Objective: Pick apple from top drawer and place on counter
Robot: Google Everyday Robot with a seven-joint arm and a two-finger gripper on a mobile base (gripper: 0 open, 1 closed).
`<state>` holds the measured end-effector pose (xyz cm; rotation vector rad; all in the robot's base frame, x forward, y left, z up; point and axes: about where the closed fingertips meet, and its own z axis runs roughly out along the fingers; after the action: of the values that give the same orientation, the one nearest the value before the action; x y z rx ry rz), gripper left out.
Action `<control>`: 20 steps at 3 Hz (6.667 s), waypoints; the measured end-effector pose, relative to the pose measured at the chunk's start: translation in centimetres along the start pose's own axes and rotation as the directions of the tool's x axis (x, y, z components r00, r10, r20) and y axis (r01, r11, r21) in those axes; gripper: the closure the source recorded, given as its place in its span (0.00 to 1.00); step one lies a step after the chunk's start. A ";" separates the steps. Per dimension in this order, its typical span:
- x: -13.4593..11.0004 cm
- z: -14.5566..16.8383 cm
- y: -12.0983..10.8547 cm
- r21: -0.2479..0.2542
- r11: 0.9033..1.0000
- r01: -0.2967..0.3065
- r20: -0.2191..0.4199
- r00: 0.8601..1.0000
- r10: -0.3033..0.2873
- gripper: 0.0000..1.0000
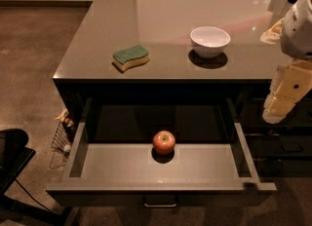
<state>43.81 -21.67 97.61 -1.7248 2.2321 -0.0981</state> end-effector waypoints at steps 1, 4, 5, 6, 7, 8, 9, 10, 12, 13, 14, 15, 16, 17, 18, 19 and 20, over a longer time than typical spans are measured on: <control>-0.1 0.0 -0.1 0.007 1.000 -0.003 0.012 1.000 0.003 0.00; -0.2 10.1 2.2 -0.074 0.997 -0.016 0.238 0.971 0.034 0.00; -2.2 23.0 8.6 -0.233 0.972 -0.006 0.535 0.834 0.134 0.00; -6.7 26.4 8.5 -0.212 0.976 -0.047 0.747 0.636 0.193 0.00; -10.5 27.1 7.3 -0.201 0.977 -0.065 0.833 0.513 0.205 0.00; -10.7 27.3 7.3 -0.201 0.977 -0.064 0.833 0.515 0.205 0.00; -13.1 30.0 6.3 -0.198 0.978 -0.059 0.811 0.551 0.197 0.00; -14.8 32.5 3.5 -0.170 0.983 -0.071 0.797 0.577 0.179 0.00; -13.6 37.9 1.1 -0.145 0.987 -0.065 0.656 0.741 0.146 0.00; -11.4 38.6 1.3 -0.151 0.986 -0.065 0.599 0.787 0.144 0.00; -10.7 39.1 2.3 -0.168 0.984 -0.052 0.569 0.811 0.139 0.18; -12.4 38.0 3.6 -0.179 0.984 -0.022 0.576 0.808 0.124 0.49; -14.4 36.4 4.8 -0.186 0.983 0.004 0.603 0.790 0.111 0.72; -13.3 35.0 4.0 -0.188 0.982 -0.001 0.627 0.770 0.121 1.00; -10.4 29.7 0.1 -0.180 0.983 -0.031 0.678 0.720 0.147 1.00; -5.8 20.0 -5.4 -0.163 0.984 -0.067 0.737 0.655 0.166 1.00; -3.5 13.1 -7.8 -0.164 0.985 -0.046 0.781 0.604 0.158 1.00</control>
Offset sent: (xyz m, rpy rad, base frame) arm 0.0452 0.0133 -0.0960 0.4493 -0.1602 0.0056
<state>55.61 -18.62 87.82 -1.2846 1.6417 0.7282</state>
